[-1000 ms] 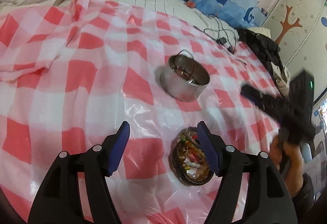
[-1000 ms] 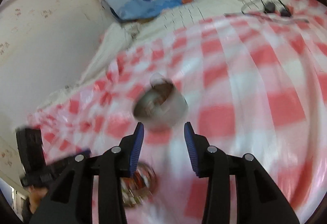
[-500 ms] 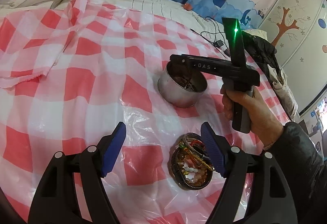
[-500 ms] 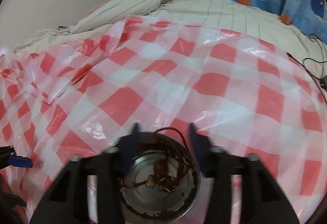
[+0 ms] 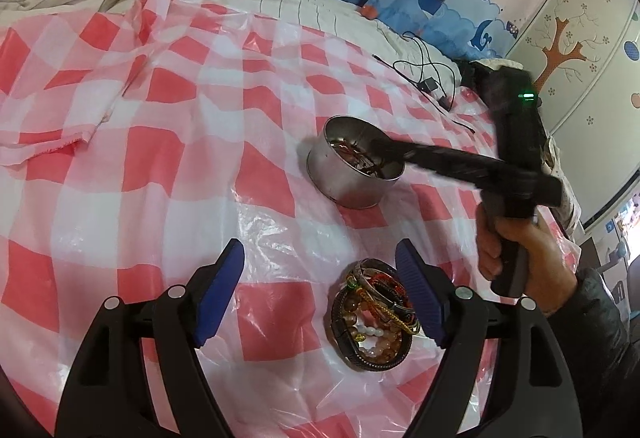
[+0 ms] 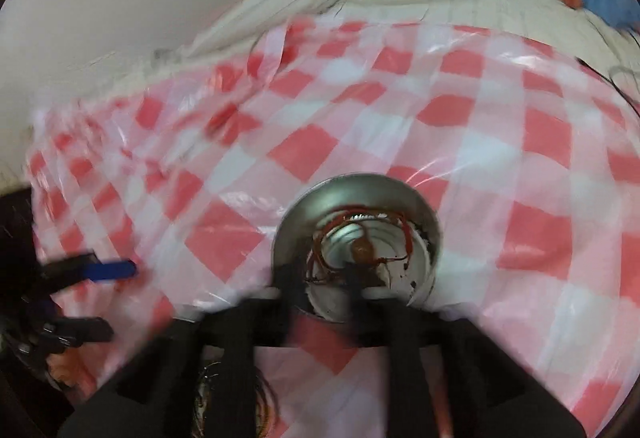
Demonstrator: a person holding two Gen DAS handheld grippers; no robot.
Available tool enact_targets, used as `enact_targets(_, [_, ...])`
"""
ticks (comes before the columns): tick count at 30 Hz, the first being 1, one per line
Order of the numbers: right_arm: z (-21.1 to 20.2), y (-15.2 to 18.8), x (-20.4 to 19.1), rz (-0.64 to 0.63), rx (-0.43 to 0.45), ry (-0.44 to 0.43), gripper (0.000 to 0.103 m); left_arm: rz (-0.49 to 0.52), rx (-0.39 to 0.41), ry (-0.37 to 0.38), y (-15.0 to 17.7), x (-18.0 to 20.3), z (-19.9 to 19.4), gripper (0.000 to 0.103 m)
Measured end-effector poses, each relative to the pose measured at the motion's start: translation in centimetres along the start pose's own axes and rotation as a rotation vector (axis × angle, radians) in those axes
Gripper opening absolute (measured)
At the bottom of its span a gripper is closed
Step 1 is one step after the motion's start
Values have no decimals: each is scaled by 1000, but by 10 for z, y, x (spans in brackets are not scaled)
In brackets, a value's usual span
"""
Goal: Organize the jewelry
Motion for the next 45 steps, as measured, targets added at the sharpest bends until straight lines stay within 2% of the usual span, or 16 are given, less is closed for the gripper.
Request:
enact_targets(4, [-38, 7, 1, 82, 98, -48, 55, -2, 7, -7, -1, -1, -3, 75])
enact_targets(8, [-66, 46, 3, 141, 151, -22, 55, 9, 10, -18, -1, 0, -5, 76])
enact_targets(11, [-70, 73, 11, 185, 162, -11, 55, 18, 1, -23, 0, 2, -2, 76])
enact_targets(14, [-59, 87, 20, 230, 129, 12, 55, 22, -11, -30, 2, 3, 1, 77])
enact_targets(16, [-52, 91, 18, 193, 108, 62, 55, 17, -20, -27, 3, 3, 4, 77])
enact_targets(18, [-50, 94, 11, 160, 91, 77, 55, 29, -30, -31, 4, 5, 6, 77])
enact_targets(23, [-59, 112, -6, 115, 44, 16, 55, 52, -37, -39, 4, 10, 9, 77])
enact_targets(28, [-58, 132, -23, 65, 13, -3, 57, 41, -34, -55, 4, 7, 8, 77])
enact_targets(32, [-46, 137, -36, -23, -2, 56, 57, 36, -31, -63, 5, 6, 8, 78])
enact_targets(35, [-38, 144, -39, -93, -12, 137, 57, 36, -31, -62, 5, 6, 8, 79])
enact_targets(40, [-25, 143, -39, -139, 5, 210, 58, 42, -28, -58, 5, 8, 9, 79])
enact_targets(45, [-18, 139, -45, -183, 40, 236, 58, 37, -29, -59, 5, 8, 9, 80])
Point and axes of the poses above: each gripper's, at about its wrist camera, not at the fingertips, and z roughly the way its jaws point, x to its right, y to its underside, the point moved 5 cm from there along z, roughly the way its jaws point, and after that the axes turned 12 degrees about z, right-handed, at the moved point
